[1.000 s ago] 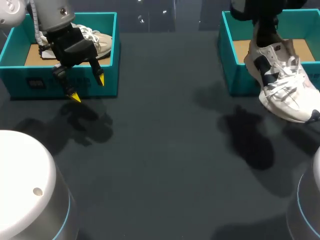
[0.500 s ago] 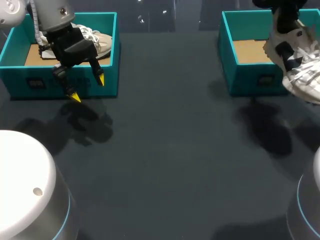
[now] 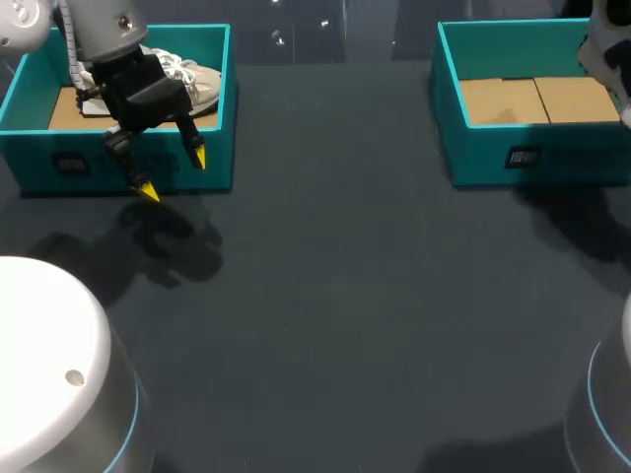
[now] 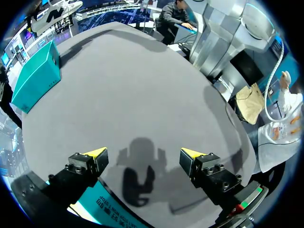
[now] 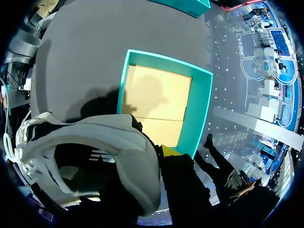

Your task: Take the shoe out of the shoebox, open the shoe tongue, remove and reinsert the insole, then place the shoe into the shoebox

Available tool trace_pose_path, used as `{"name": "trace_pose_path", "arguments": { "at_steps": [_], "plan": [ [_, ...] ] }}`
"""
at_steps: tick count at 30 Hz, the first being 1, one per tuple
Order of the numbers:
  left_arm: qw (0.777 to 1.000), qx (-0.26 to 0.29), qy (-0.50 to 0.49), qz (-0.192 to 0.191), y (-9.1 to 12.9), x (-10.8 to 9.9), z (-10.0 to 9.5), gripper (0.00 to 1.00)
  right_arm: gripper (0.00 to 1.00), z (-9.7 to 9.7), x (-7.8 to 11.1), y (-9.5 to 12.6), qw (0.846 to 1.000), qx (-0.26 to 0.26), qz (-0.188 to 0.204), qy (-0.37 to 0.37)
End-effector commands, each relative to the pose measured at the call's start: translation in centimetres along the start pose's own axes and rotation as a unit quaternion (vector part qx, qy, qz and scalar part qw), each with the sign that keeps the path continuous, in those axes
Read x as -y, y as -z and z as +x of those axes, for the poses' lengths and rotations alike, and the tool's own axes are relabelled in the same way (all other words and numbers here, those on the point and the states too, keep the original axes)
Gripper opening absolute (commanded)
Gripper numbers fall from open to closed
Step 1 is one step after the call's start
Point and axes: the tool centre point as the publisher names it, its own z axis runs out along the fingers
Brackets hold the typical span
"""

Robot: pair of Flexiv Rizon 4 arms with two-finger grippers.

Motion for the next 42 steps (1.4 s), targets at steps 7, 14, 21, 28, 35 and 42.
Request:
{"name": "trace_pose_path", "arguments": {
  "at_steps": [7, 14, 21, 28, 35, 42],
  "plan": [
    [1.0, 0.0, 0.0, -0.001, 0.0, 0.0, 0.0, 1.0, 0.0, -0.8, 0.0, 0.0, 1.0, -0.009, -0.002, 0.001],
    [1.0, 0.0, 0.0, -0.001, 0.0, 0.0, 0.0, 1.0, 0.0, -0.8, 0.0, 0.0, 1.0, -0.009, -0.002, 0.001],
    [1.0, 0.0, 0.0, -0.001, 0.0, 0.0, 0.0, 1.0, 0.0, -3.4, 3.0, -3.3, 1.0, -0.002, -0.003, 0.009],
    [1.0, 0.0, 0.0, -0.001, 0.0, 0.0, 0.0, 1.0, 0.0, -4.6, 5.1, -4.8, 1.0, 0.009, -0.011, -0.001],
    [1.0, 0.0, 0.0, -0.001, 0.0, 0.0, 0.0, 1.0, 0.0, -2.7, 6.8, -5.8, 0.989, -0.007, -0.011, -0.147],
    [1.0, 0.0, 0.0, -0.001, 0.0, 0.0, 0.0, 1.0, 0.0, 0.4, 7.6, -6.6, 0.944, -0.023, -0.013, -0.329]
  ]
}}
